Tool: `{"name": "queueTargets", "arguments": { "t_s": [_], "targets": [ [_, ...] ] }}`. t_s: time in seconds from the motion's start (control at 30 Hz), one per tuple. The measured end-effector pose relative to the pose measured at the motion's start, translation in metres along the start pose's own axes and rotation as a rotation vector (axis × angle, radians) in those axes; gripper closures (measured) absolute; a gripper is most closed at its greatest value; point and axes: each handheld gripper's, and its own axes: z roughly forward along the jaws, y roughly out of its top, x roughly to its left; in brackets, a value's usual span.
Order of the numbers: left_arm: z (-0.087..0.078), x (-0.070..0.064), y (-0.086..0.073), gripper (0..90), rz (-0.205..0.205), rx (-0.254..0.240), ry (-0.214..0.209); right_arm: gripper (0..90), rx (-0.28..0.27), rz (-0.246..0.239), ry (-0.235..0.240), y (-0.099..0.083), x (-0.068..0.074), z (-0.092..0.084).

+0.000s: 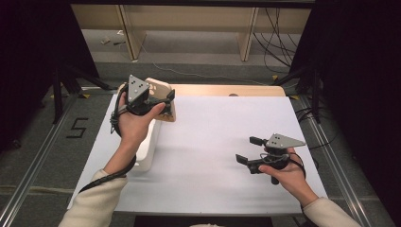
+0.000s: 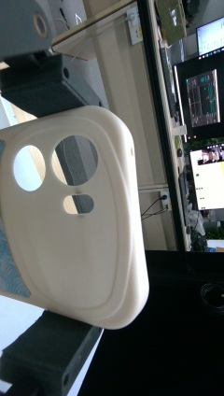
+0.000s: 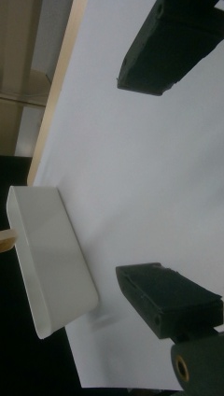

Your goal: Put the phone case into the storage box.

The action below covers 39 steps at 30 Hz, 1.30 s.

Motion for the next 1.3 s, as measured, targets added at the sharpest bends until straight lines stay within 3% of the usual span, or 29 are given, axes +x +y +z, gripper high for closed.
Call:
{"name": "queueTargets", "arguments": {
  "t_s": [1.3],
  "targets": [
    [-0.003, 0.015, 0.002, 9.8, -0.008, -0.008, 0.046, 10.4, 0.001, 0.002, 0.0, 0.0, 0.0, 0.0]
  ]
}}
